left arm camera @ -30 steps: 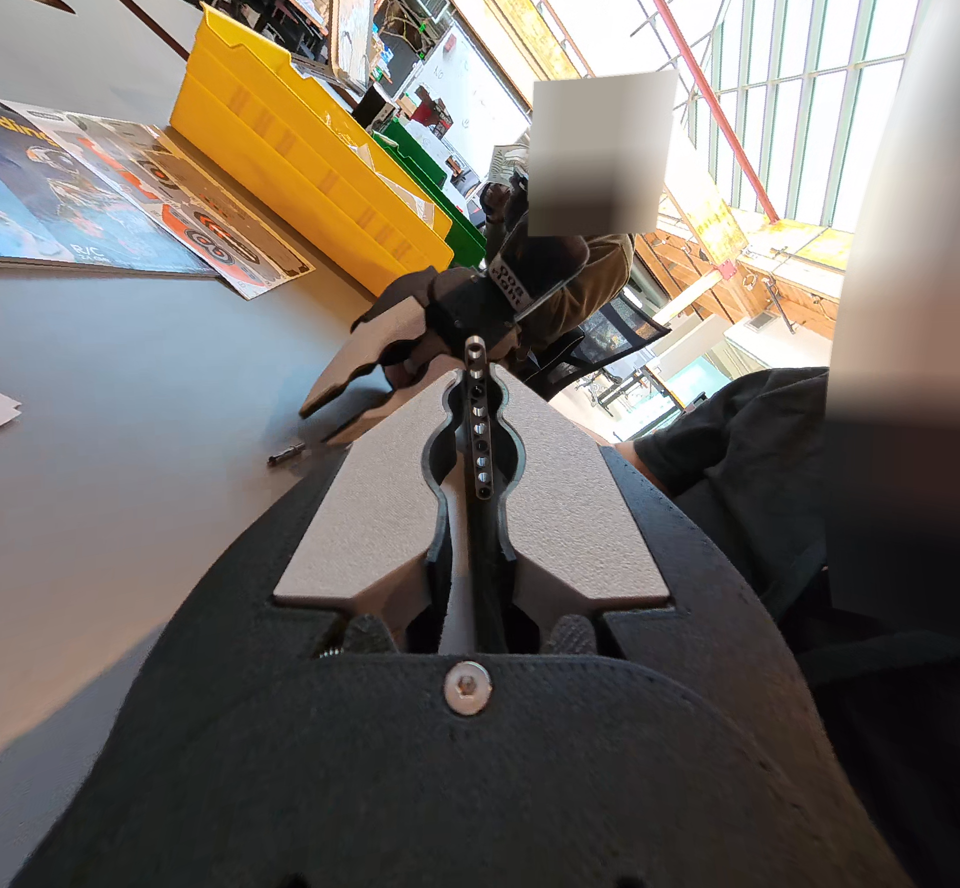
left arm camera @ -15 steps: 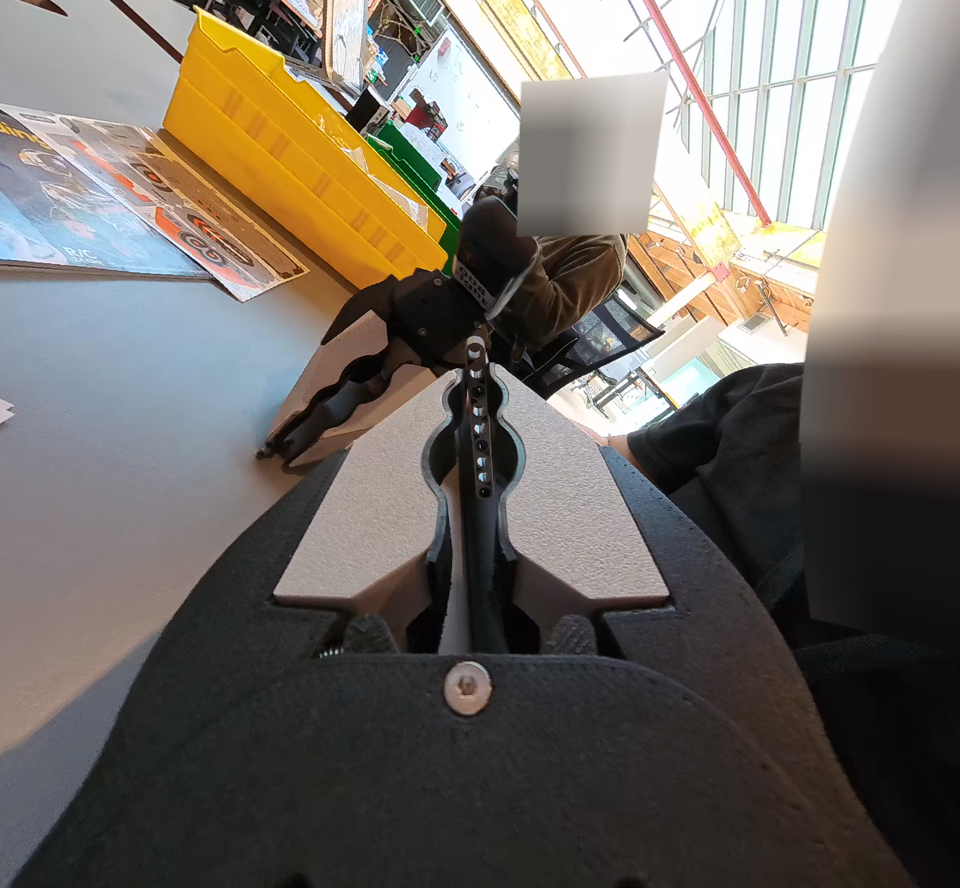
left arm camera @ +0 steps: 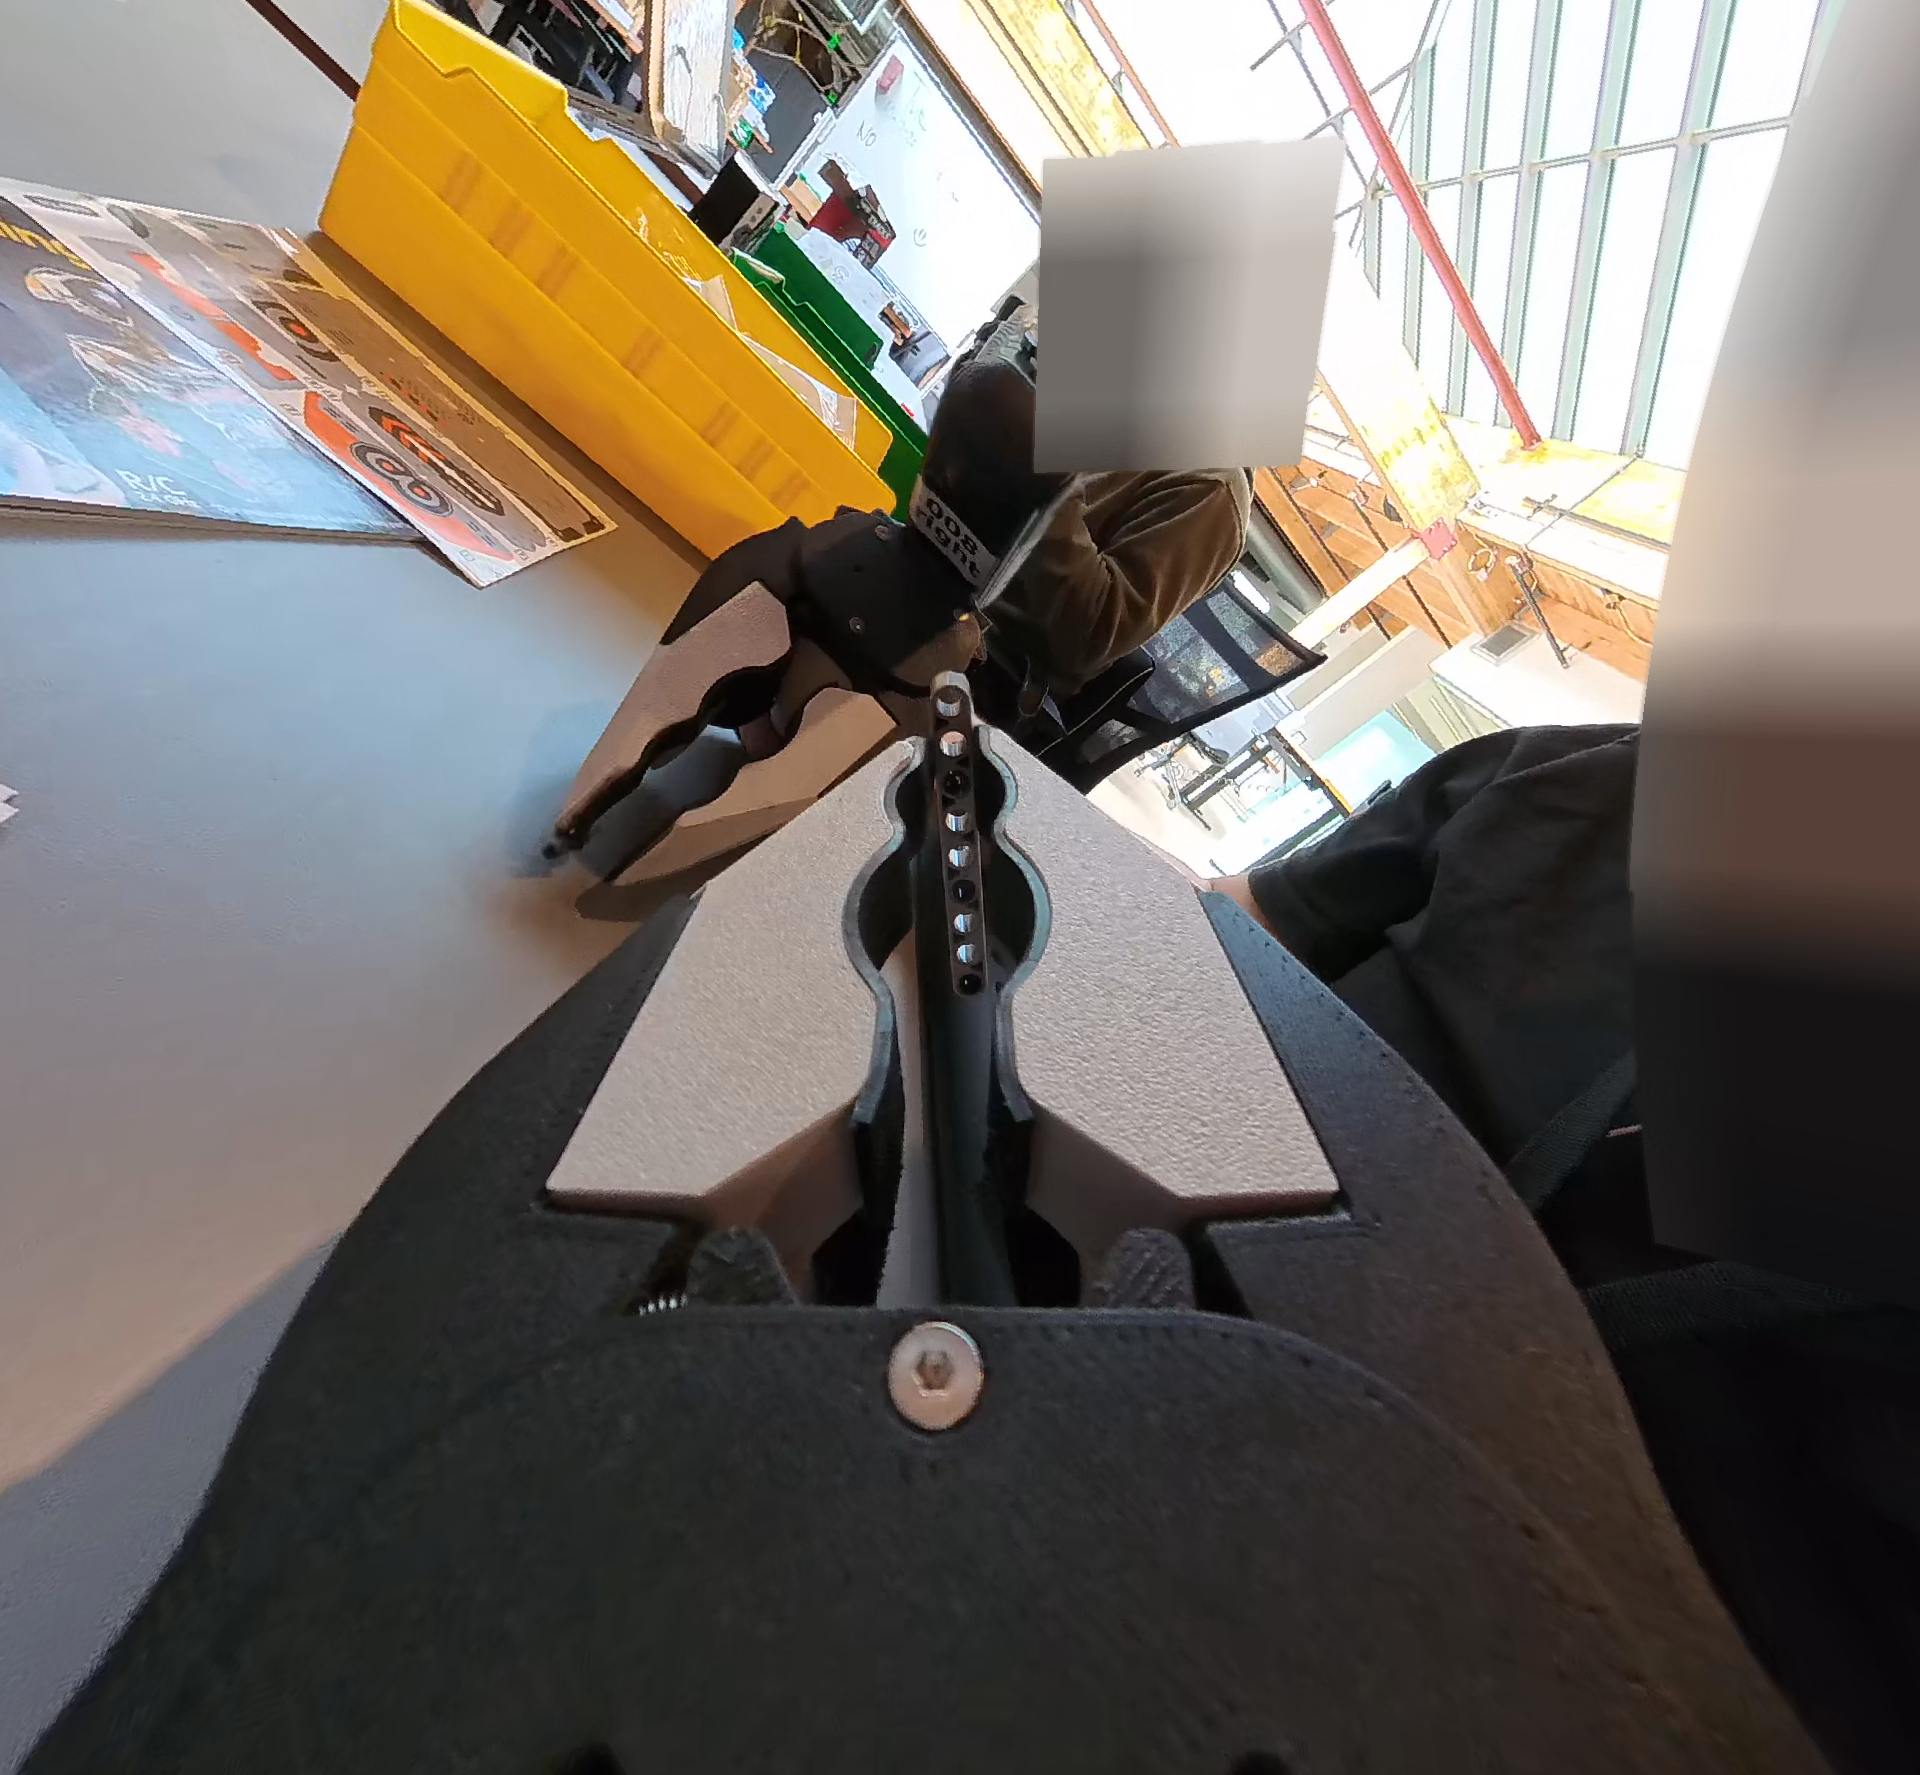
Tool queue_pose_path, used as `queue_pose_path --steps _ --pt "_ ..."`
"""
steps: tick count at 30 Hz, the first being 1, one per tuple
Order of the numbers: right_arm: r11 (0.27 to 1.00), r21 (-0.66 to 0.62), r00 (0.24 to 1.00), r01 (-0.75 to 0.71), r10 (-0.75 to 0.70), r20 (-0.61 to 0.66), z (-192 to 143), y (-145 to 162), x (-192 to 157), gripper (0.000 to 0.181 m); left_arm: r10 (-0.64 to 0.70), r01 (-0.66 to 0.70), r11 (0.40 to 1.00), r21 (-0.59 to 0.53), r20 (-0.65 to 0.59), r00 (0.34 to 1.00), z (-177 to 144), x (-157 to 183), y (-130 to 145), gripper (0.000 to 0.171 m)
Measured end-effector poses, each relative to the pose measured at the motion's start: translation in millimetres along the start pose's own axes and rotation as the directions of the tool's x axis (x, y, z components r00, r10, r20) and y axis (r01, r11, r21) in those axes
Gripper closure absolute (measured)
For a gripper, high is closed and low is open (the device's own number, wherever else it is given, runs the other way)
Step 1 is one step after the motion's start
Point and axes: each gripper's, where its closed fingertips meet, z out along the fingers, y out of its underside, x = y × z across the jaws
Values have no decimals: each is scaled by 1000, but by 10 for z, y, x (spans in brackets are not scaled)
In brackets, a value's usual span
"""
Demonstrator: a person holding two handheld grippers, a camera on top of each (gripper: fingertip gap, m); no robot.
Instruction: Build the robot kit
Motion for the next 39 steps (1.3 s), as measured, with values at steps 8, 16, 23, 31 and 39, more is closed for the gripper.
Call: queue_pose_path --steps 8,16,23,31,39 --pt "998 -49 999 -43 44 19 35 50 -15 149 -6 6 1000 -5 -3 1000 0 6 7 167" --pt "991 102 996 -87 89 -16 -127 -195 94 154 -6 6 1000 -9 -6 1000 6 16 13 167" --pt "990 3 987 -144 144 -74 -14 -22 116 167 -13 13 1000 -16 -4 1000 17 0 30 167" --pt "977 -17 973 -211 209 -98 71 29 164 170 -12 12 1000 -20 -2 1000 21 -4 37 167" --pt "985 -31 974 -169 162 -156 81 49 179 169 -16 16 1000 -27 -6 1000 30 -3 53 167"
